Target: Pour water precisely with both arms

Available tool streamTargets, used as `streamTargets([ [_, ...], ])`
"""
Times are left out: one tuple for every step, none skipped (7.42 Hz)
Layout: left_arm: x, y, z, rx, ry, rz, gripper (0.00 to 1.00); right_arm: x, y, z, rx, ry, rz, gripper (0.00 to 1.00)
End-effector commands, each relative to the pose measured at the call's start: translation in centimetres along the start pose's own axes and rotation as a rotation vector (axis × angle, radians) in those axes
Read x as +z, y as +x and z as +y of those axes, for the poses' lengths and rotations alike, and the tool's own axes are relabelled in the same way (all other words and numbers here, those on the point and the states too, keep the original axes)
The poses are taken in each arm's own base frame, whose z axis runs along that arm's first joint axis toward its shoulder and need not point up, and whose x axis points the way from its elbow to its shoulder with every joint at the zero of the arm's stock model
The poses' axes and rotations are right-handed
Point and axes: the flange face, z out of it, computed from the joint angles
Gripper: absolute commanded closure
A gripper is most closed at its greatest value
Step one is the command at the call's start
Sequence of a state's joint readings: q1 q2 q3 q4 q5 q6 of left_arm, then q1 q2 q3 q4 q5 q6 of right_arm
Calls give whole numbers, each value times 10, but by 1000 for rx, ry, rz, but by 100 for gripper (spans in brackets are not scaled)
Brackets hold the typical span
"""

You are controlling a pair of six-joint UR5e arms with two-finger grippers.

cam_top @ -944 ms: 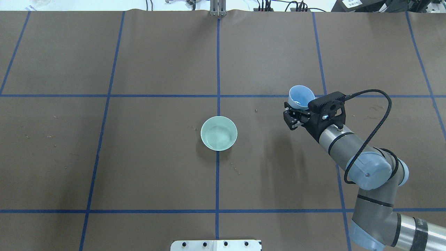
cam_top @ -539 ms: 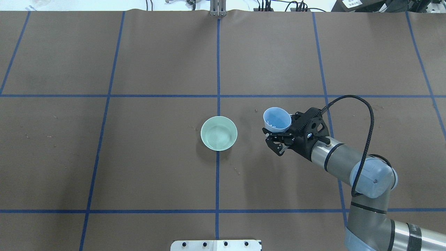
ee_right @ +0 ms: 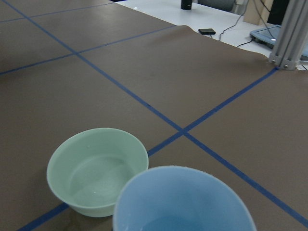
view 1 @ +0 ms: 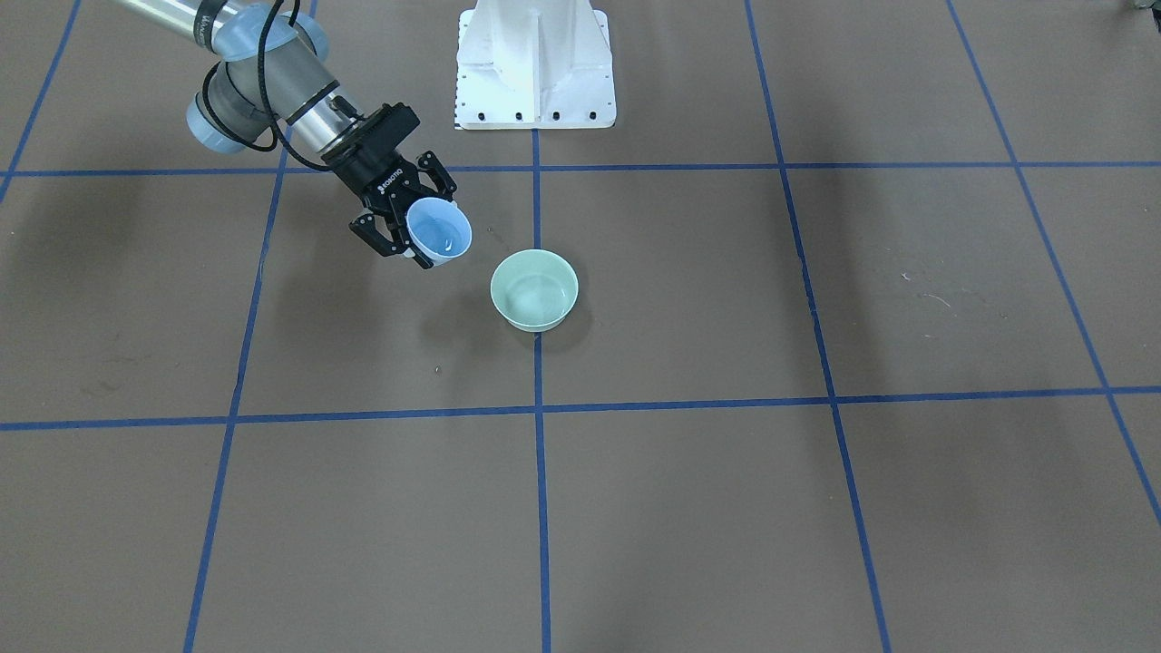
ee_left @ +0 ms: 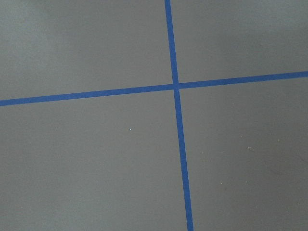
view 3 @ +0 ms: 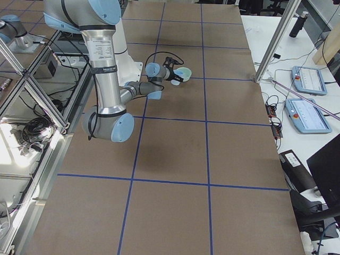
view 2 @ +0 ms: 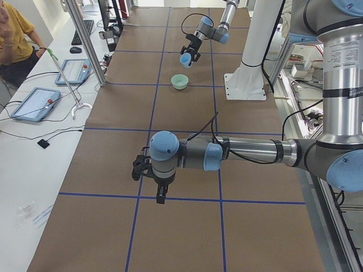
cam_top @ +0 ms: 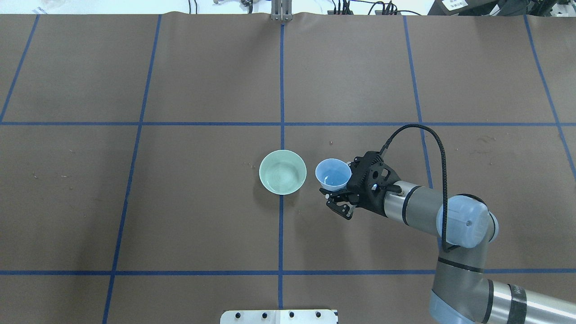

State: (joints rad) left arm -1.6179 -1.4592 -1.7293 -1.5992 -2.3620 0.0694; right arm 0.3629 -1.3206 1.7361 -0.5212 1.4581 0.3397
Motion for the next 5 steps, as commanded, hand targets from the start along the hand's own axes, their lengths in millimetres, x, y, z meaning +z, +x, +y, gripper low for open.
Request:
streamTargets([
  [2, -2, 1, -8, -7, 1, 0, 28, -18, -42, -72, -86, 11, 100],
  [3, -3, 1, -11, -8, 1, 0, 32, -15, -51, -81, -117, 25, 100],
  [6, -6, 3, -19, -16, 1, 0, 36, -15, -57, -108, -152, 21, 100],
  [7, -7, 3, -20, -17, 1, 0, 36, -10, -56, -126, -183, 8, 100],
  [9, -9, 3, -24, -21, 2, 0, 35, -4, -62, -119, -218, -21, 100],
])
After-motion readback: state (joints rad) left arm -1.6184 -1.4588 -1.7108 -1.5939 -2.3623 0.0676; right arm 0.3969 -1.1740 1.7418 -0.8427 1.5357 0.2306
